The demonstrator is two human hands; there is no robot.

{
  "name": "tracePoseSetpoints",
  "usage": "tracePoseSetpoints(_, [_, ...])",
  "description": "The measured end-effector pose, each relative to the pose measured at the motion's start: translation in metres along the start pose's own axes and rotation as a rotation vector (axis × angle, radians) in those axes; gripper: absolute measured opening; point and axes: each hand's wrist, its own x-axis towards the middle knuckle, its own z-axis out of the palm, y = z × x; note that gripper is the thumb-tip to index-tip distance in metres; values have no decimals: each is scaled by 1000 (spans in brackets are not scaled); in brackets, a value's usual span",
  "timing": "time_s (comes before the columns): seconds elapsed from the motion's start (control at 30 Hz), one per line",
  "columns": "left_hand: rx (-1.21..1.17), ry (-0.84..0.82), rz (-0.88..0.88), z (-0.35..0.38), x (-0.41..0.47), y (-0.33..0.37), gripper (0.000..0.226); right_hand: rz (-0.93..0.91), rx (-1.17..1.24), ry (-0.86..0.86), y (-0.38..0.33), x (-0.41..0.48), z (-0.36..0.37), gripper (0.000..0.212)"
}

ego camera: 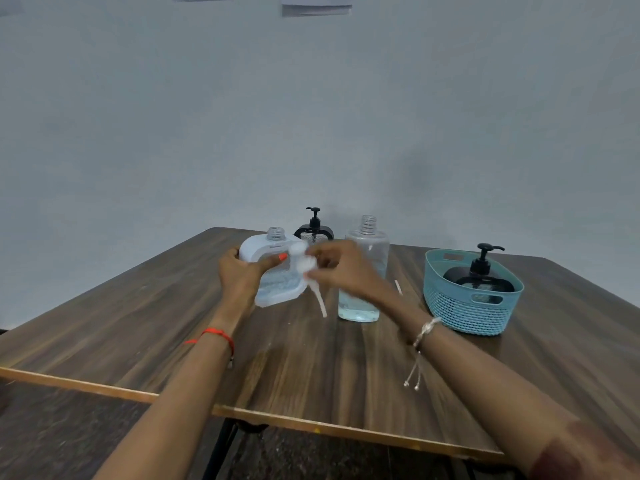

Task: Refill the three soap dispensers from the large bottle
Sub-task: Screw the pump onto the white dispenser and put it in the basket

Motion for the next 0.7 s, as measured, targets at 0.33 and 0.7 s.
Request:
tracePoseSetpoints(0.33, [-108,-272,-27,44,-21,16,36,-121,523,509,-54,46,-103,4])
tracePoseSetpoints(0.7, [-155,-421,-65,77,-56,30,56,-52,326,441,-47,24,-123,13])
